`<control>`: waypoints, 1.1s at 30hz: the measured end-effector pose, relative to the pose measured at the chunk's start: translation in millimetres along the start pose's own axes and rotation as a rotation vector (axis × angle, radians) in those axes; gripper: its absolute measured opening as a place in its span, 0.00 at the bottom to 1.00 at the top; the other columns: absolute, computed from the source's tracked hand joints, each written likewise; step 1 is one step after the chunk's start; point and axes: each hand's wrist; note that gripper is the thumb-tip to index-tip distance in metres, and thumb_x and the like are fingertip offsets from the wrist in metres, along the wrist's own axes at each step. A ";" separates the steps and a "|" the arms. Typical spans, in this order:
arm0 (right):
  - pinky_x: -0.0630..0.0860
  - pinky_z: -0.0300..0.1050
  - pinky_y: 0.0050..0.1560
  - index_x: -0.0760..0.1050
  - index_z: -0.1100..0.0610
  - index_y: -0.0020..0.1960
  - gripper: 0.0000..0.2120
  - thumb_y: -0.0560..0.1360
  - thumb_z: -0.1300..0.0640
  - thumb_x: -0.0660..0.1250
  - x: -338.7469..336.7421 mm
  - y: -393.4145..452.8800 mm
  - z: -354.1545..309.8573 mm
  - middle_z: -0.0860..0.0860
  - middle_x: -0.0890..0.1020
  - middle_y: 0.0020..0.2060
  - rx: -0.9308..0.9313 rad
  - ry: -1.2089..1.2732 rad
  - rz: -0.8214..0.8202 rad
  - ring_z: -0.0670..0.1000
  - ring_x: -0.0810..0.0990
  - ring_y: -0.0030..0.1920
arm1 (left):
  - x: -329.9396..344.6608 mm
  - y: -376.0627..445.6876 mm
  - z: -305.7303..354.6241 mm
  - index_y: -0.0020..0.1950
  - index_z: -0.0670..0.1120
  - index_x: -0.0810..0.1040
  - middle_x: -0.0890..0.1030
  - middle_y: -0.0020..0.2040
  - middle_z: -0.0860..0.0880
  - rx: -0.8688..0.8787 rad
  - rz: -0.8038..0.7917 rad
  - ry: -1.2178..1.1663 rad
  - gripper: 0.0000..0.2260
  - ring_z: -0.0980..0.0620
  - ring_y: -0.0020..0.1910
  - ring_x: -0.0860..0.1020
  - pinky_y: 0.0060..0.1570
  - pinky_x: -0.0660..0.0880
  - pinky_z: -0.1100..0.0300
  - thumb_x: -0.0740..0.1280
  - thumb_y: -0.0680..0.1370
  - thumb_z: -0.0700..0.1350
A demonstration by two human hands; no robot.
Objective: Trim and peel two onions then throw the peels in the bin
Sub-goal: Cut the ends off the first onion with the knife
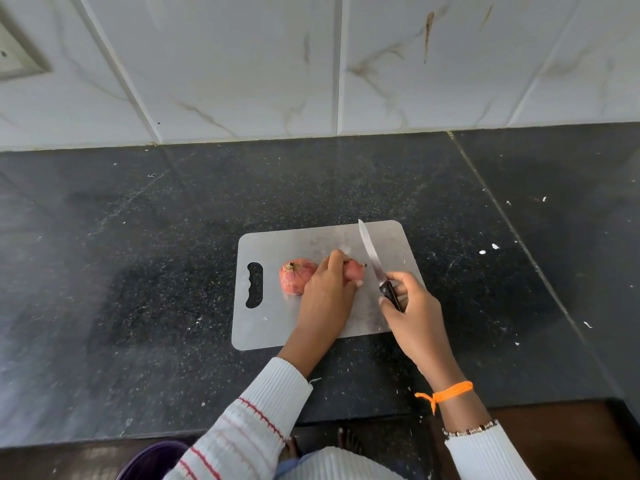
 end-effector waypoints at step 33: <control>0.76 0.46 0.49 0.48 0.53 0.76 0.28 0.80 0.60 0.55 -0.5 -19.7 -24.4 0.52 0.74 0.54 -0.087 -0.501 -0.197 0.52 0.78 0.50 | 4.4 8.7 4.5 0.55 0.46 0.75 0.80 0.48 0.49 -0.162 0.028 -0.190 0.12 0.54 0.45 0.75 0.44 0.66 0.66 0.69 0.73 0.39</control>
Point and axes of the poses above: each hand's wrist, its own y-axis towards the middle knuckle, its own x-axis out of the palm, z = x × y
